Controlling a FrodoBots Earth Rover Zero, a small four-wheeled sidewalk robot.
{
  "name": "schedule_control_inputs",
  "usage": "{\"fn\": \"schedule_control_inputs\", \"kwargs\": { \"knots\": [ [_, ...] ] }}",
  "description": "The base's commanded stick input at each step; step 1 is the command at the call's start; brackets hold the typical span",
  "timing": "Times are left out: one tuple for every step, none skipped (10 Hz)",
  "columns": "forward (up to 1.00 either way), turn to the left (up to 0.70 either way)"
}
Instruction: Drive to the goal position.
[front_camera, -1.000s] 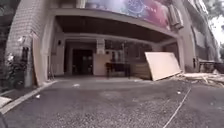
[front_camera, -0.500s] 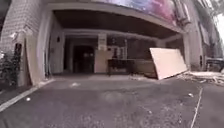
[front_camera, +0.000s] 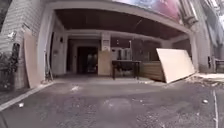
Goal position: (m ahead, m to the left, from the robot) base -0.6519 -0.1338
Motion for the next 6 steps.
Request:
{"fn": "schedule_control_inputs", "kwargs": {
  "knots": [
    [0.45, 0.27],
    [0.45, 0.27],
    [0.45, 0.27],
    [0.45, 0.27],
    [0.45, 0.27],
    [0.45, 0.27]
  ]
}}
